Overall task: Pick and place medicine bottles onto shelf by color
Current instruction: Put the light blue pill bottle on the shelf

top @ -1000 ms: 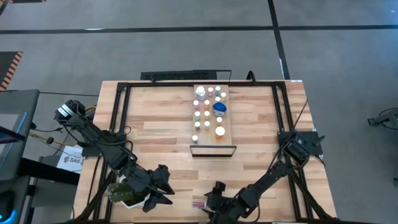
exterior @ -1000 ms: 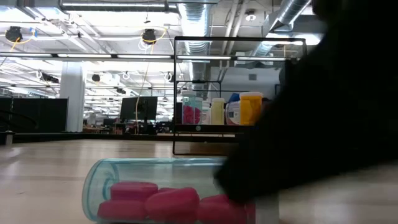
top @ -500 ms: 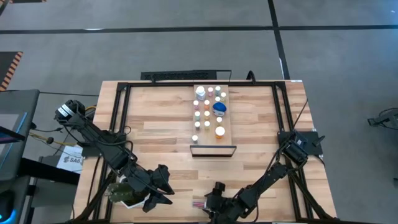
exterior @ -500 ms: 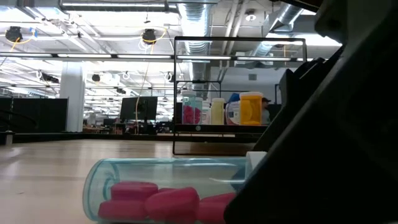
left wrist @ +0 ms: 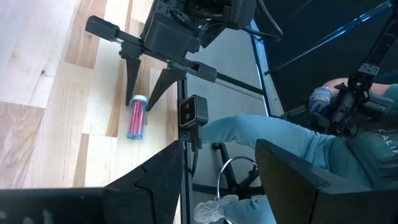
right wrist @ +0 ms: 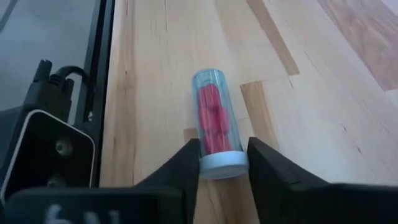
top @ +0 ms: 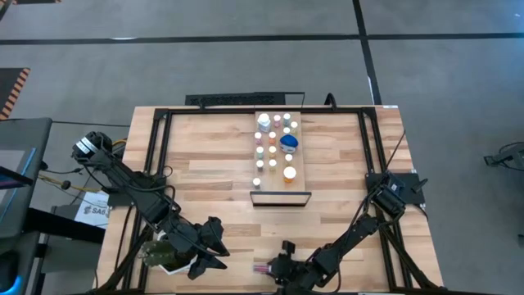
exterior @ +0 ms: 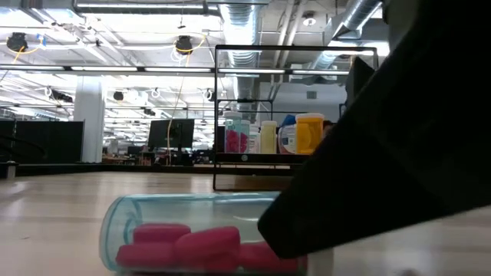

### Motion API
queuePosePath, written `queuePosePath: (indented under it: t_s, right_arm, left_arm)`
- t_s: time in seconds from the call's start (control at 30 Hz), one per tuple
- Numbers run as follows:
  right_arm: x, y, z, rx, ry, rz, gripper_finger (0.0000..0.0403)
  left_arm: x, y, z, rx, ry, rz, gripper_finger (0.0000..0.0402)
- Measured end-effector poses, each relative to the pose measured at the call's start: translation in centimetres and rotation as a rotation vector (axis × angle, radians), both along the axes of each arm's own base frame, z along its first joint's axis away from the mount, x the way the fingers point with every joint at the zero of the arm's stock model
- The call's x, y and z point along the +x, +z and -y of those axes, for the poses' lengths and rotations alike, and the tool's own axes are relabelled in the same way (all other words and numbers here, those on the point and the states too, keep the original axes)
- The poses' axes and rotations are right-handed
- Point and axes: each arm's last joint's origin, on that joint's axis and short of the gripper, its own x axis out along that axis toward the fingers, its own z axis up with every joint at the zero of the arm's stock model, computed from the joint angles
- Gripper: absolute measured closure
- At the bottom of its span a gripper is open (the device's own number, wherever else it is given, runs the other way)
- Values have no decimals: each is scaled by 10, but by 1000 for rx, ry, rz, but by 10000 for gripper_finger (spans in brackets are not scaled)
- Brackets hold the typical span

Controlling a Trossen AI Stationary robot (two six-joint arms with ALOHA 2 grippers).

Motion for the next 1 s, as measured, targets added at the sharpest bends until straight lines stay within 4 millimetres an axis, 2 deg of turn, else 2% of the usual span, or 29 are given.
queuePosePath:
  t_s: [0.17,0.27,0.33,0.5,0.73,0.87,1.0]
  right_arm:
    - [0,3,-1,16,14,-5,307]
    - [-1,9,-1,44,42,-20,311]
    - [-2,18,-1,72,67,-30,301]
    - [-10,63,8,127,114,-59,275]
    - [-34,139,45,137,84,-102,282]
    - [-50,180,71,140,82,-84,282]
    - [-62,213,98,188,55,-55,281]
  left_arm:
    - [0,0,0,0,0,0,214]
    - [0,0,0,0,1,0,214]
    - [0,0,0,0,0,0,214]
    - [0,0,0,0,1,-1,214]
    - [3,1,-4,39,69,42,214]
    - [9,6,-6,121,26,163,214]
    - [14,17,-5,236,-26,366,214]
